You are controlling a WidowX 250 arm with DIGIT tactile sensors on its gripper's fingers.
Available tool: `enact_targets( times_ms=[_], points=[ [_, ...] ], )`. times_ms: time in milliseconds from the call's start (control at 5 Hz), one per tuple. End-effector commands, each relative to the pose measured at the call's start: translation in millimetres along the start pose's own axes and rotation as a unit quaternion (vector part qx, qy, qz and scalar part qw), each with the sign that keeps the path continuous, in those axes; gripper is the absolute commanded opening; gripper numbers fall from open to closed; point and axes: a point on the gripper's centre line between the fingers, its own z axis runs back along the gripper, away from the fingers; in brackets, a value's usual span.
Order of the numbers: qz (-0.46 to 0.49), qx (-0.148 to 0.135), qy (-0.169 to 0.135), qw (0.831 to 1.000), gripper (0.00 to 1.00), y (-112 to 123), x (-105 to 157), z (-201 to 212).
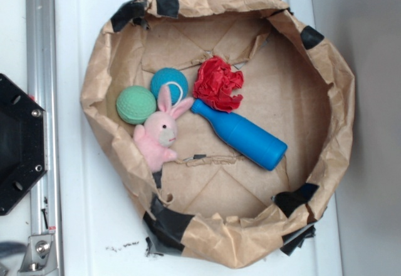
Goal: Grab the blue bottle.
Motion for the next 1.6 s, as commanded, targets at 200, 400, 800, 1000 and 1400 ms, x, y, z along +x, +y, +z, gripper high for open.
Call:
enact_targets(
  times_ms=[200, 400, 800, 1000, 1400],
  points=[
    [-0.084, 0.015, -0.002, 0.996, 1.0, 5, 45, -52],
    [-0.136, 0.0, -0.049, 0.989, 1.0, 13, 97, -75],
    [-0.252, 0.059, -0.066, 0.964, 1.0, -1, 172, -149],
    [-0.311, 0.013, -0.037, 0.95, 1.0, -31, 166, -195],
    [-0.302, 0.007, -0.006, 0.953, 0.0, -45, 158, -208]
  ],
)
